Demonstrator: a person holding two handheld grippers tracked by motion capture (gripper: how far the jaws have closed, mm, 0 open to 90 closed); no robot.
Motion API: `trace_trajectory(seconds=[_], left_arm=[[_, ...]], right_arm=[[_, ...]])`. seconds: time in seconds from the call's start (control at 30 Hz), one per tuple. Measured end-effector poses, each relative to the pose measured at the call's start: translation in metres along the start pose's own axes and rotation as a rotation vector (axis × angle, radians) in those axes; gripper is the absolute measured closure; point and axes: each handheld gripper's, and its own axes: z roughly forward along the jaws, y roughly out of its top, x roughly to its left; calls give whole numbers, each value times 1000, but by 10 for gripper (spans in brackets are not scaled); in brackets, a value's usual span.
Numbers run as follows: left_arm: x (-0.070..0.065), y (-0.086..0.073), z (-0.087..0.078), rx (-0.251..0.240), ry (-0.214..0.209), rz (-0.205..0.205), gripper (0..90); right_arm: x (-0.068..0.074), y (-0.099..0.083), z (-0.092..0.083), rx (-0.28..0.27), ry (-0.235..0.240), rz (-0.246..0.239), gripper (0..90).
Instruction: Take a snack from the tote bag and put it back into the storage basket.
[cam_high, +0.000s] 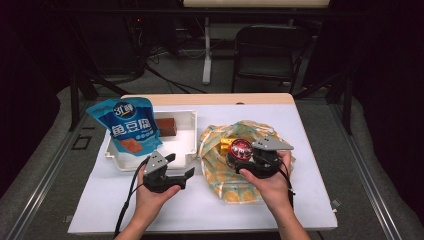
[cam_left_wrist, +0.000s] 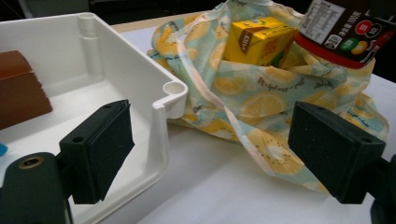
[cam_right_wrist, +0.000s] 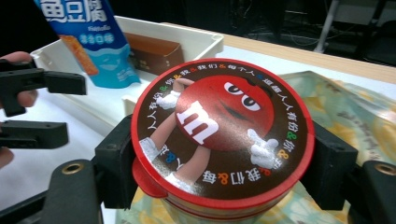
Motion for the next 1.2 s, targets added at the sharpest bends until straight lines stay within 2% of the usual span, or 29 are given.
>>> trace_trajectory(seconds=[0.33, 0.47, 0.5, 0.53, 0.57, 0.6, 0.77, 0.8, 0.83, 0.87, 0.9, 0.93, 0.97, 1.0, 1.03, 1.17, 1.2], left_arm=[[-16, 1, 8, -7, -45, 31, 148], [-22, 0, 11, -8, -70, 55, 151], [-25, 0, 12, -19, -53, 61, 152], [-27, 0, 13, -20, -56, 64, 152], [-28, -1, 14, -19, -62, 65, 153], [-28, 0, 14, -5, -88, 74, 153], [-36, 0, 17, -10, -106, 87, 155], [-38, 0, 18, -20, -93, 89, 157], [-38, 0, 18, -17, -114, 94, 157], [-41, 0, 19, -20, -98, 99, 157], [-41, 0, 19, -17, -117, 103, 158], [-43, 0, 19, -17, -109, 109, 159], [-44, 0, 20, -14, -130, 114, 159], [-46, -1, 21, -16, -115, 120, 160], [-46, 0, 21, -5, -143, 121, 161], [-48, 0, 22, -5, -158, 121, 169], [-49, -1, 22, -18, -140, 116, 170]], right_arm=[[19, -1, 7, 14, 46, -22, 253], [24, -2, 10, 15, 59, -29, 253], [26, -2, 11, 18, 63, -30, 253], [27, -2, 11, 20, 66, -32, 252], [29, -2, 12, 15, 68, -31, 253], [30, -2, 12, 17, 70, -34, 253], [37, -3, 15, 26, 93, -45, 253], [39, -4, 16, 28, 96, -43, 253], [40, -4, 16, 32, 99, -45, 252], [41, -4, 17, 32, 102, -47, 252], [43, -5, 18, 36, 106, -46, 252], [44, -5, 19, 34, 109, -49, 252], [46, -5, 19, 37, 113, -51, 253], [48, -6, 20, 39, 116, -50, 252], [49, -6, 21, 40, 121, -56, 253], [56, -7, 23, 42, 134, -67, 253], [57, -7, 24, 48, 139, -71, 253]])
